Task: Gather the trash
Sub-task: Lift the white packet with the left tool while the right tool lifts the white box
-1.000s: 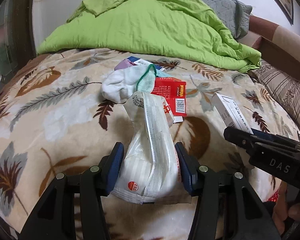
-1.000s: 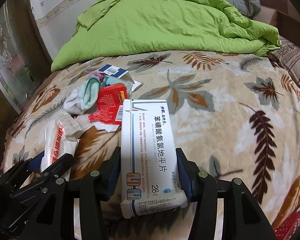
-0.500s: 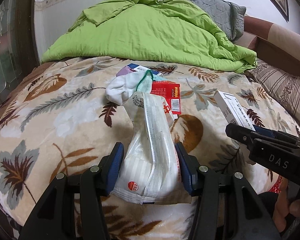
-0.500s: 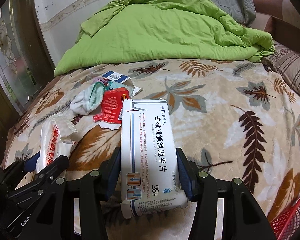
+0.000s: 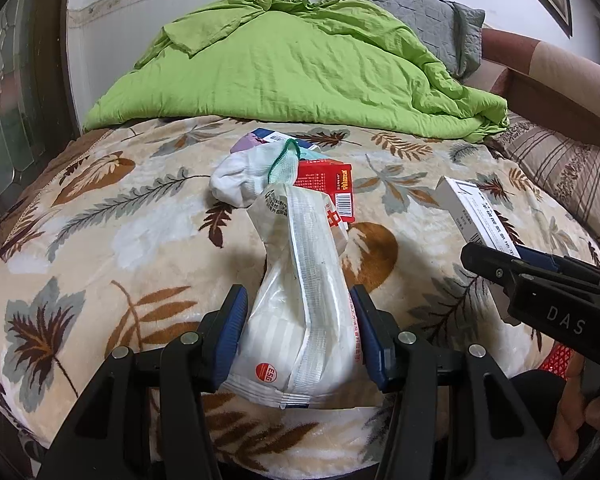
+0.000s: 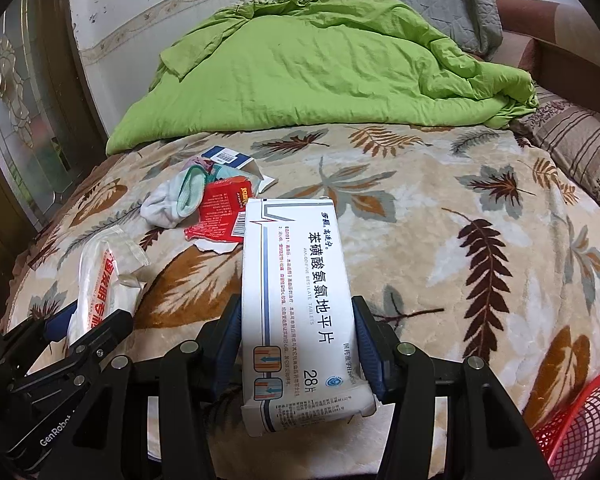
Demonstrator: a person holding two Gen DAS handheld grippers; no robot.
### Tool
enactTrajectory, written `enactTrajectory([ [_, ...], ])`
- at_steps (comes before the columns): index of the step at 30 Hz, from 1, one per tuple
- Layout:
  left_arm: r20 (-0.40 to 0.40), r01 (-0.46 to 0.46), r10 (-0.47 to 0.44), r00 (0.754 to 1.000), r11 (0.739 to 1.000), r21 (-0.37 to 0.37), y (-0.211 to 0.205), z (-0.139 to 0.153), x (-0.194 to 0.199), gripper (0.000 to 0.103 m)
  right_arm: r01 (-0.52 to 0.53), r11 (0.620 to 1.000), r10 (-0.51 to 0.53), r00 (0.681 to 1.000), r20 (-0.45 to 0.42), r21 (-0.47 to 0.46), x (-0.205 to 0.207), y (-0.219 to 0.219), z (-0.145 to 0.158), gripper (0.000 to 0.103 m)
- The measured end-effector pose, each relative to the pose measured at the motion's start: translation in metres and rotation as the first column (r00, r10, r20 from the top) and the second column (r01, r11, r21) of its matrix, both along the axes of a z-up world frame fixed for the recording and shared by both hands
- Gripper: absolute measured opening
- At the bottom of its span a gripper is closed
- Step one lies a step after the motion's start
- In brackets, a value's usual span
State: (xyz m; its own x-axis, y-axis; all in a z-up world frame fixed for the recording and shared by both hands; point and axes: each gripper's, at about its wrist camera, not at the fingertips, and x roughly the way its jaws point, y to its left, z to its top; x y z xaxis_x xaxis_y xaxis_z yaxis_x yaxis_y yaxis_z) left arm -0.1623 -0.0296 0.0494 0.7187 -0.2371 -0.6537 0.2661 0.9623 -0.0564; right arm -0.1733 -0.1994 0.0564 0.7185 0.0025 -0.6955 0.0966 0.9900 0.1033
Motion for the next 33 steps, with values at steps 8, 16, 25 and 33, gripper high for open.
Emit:
enactTrajectory([
  [8, 0.002, 0.007, -0.007, 1.0, 1.0, 0.008, -0.003, 0.001, -0.005, 0.052, 0.004, 1.0, -0.004, 1.0, 0.005, -0.002, -0.002, 0.0, 0.001, 0.057],
  [16, 0.001, 0.029, -0.029, 1.0, 0.999, 0.019, -0.011, 0.003, -0.008, 0.052, 0.009, 1.0, -0.009, 1.0, 0.006, 0.01, -0.009, -0.004, 0.004, 0.057],
  [25, -0.002, 0.047, -0.047, 0.999, 0.998, 0.037, -0.019, 0.001, -0.01, 0.052, 0.022, 0.999, -0.022, 1.0, 0.01, 0.042, -0.015, -0.012, 0.004, 0.057],
  [33, -0.007, 0.058, -0.058, 0.998, 0.997, 0.049, -0.026, 0.001, -0.013, 0.052, 0.026, 0.998, -0.027, 0.999, 0.018, 0.064, -0.018, -0.014, 0.005, 0.057],
])
